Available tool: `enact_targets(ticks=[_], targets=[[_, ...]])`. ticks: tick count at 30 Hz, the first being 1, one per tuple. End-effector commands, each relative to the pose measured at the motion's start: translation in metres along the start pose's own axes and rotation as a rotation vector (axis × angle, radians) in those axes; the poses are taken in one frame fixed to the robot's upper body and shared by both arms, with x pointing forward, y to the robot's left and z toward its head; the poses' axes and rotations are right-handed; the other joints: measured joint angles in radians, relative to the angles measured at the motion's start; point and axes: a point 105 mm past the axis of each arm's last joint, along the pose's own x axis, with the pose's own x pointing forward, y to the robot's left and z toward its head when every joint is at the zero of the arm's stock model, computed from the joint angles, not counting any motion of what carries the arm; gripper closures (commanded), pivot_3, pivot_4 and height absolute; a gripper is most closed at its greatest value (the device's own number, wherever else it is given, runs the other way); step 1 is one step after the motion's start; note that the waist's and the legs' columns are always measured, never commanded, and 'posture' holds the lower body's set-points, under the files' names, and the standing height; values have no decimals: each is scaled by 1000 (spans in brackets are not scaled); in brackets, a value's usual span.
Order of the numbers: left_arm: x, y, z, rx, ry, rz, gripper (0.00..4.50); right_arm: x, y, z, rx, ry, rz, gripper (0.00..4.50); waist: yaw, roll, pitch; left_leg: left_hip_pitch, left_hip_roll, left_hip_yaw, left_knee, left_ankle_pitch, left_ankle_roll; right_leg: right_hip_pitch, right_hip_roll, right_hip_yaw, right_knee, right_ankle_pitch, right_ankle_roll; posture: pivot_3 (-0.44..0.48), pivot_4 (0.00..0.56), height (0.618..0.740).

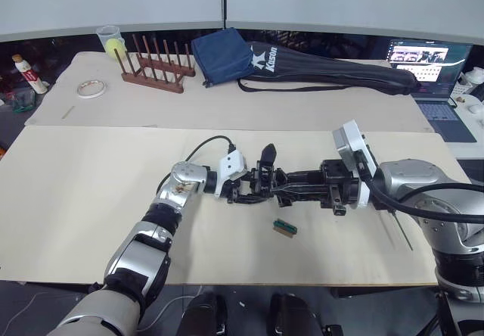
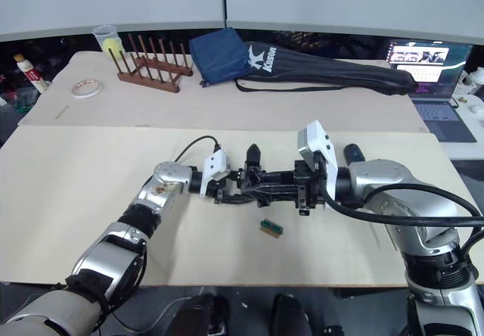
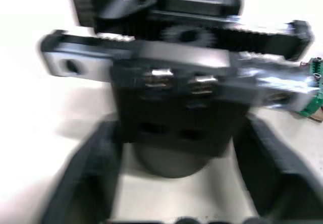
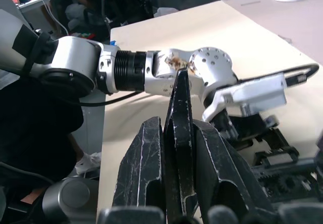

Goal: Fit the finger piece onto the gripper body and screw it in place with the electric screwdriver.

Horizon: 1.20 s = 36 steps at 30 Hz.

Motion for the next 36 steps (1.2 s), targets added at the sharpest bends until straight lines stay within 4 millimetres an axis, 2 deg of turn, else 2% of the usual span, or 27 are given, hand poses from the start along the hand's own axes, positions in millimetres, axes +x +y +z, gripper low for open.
enact_targets(ticks=[1,5,13,23,36], targets=[[3,-1,9,39,-18,-24,2224,-1,1,12,-92,-65,0,4150,0,0,0,0,0,0,0,0,0,0,0,0,0,0,0,0,150,740],[4,-5,8,40,-24,-19,2224,5,-10,16,-151,-163,-6,4150,0,0,0,0,0,0,0,0,0,0,0,0,0,0,0,0,150,740],[2,-8,3,58,-6,1,2224,28,-33,-1,-226,-188,33,4150,-2,0,0,0,-1,1,1,0,0,1,0,0,0,0,1,0,150,740],[0,-12,4,56,-8,10,2224,36,-43,-23,-213,-156,33,4150,-3,0,0,0,0,1,2,1,-1,1,0,0,1,0,1,0,150,740],[0,-12,3,48,-5,22,2224,43,-52,-31,-189,-137,16,4150,-6,0,0,0,0,1,2,1,-2,1,1,0,1,0,1,0,150,740]])
